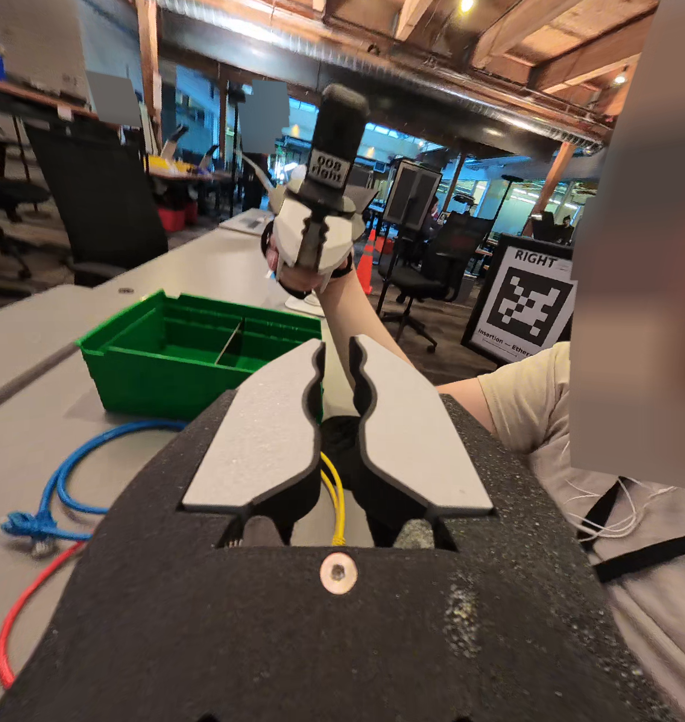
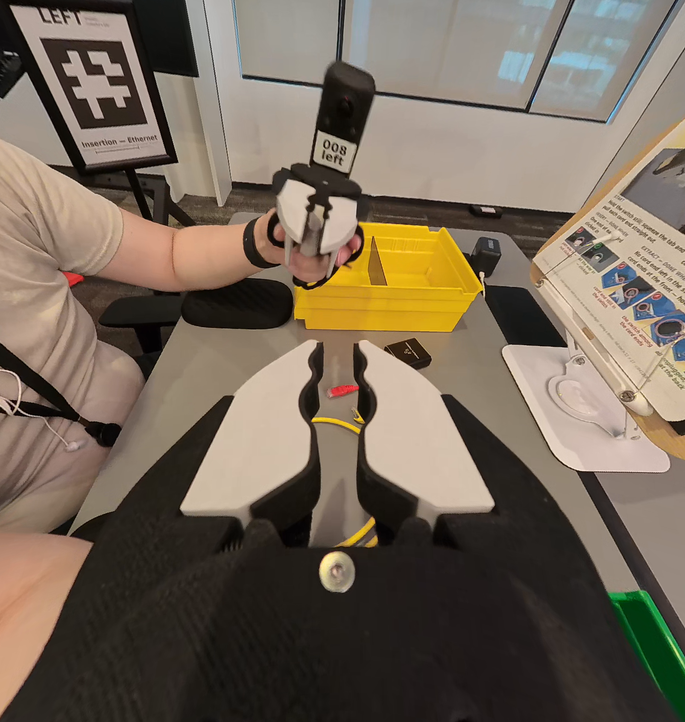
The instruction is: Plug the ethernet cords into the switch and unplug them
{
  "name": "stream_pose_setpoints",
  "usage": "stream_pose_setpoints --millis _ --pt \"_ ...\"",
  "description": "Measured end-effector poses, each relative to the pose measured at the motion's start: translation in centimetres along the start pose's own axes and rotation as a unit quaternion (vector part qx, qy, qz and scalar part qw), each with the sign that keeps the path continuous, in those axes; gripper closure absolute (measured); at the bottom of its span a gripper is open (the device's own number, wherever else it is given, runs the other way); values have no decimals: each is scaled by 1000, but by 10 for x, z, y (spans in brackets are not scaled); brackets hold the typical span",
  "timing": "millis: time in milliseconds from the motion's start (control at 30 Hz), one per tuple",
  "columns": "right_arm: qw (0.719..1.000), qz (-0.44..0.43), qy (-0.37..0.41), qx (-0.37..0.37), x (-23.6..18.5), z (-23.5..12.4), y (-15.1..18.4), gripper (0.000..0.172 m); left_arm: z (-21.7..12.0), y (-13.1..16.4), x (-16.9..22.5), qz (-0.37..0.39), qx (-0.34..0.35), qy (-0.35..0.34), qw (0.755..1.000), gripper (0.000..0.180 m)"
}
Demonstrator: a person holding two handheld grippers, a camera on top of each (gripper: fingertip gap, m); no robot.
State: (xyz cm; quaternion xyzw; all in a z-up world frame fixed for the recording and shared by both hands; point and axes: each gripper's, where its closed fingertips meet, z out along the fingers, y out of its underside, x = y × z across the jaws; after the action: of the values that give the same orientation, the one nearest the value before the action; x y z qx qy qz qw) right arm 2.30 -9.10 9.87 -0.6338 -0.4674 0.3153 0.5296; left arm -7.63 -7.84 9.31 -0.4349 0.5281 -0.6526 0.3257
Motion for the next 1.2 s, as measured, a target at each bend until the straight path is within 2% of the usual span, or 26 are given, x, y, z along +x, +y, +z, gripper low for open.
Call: stream_pose_setpoints --millis 67,167,267,367,567,600,633,667,833,967,1033,1200 --pt "1000 1 1 -7 1 4 1 156 1 -7 6 31 17 14 999 155" --pt "1000 3 10 -23 6 9 5 156 1 -21 8 58 53 3 997 162" --pt "999 10 20 -32 12 11 8 156 -5 -44 9 37 103 12 994 180" --pt "999 17 32 -34 17 13 9 155 -19 -71 3 20 166 3 986 180" --pt "997 33 42 -57 24 18 17 155 -29 -65 -5 8 152 -26 988 179" --pt "997 35 43 -60 25 20 18 155 -31 -66 -5 10 155 -32 987 173" --pt "996 36 44 -64 25 21 19 154 -32 -68 -5 11 154 -38 987 157" --pt "996 37 45 -68 26 23 20 154 -31 -69 -3 11 148 -35 988 154" --pt "995 34 43 -86 26 33 23 154 -33 -75 10 44 163 -37 985 158" --pt "995 29 42 -89 25 36 23 154 -42 -80 3 78 181 -93 976 180" --pt "995 28 42 -84 25 36 21 153 -44 -82 3 95 186 -110 972 180" --pt "995 30 46 -79 27 34 20 153 -42 -80 10 93 176 -100 975 177"
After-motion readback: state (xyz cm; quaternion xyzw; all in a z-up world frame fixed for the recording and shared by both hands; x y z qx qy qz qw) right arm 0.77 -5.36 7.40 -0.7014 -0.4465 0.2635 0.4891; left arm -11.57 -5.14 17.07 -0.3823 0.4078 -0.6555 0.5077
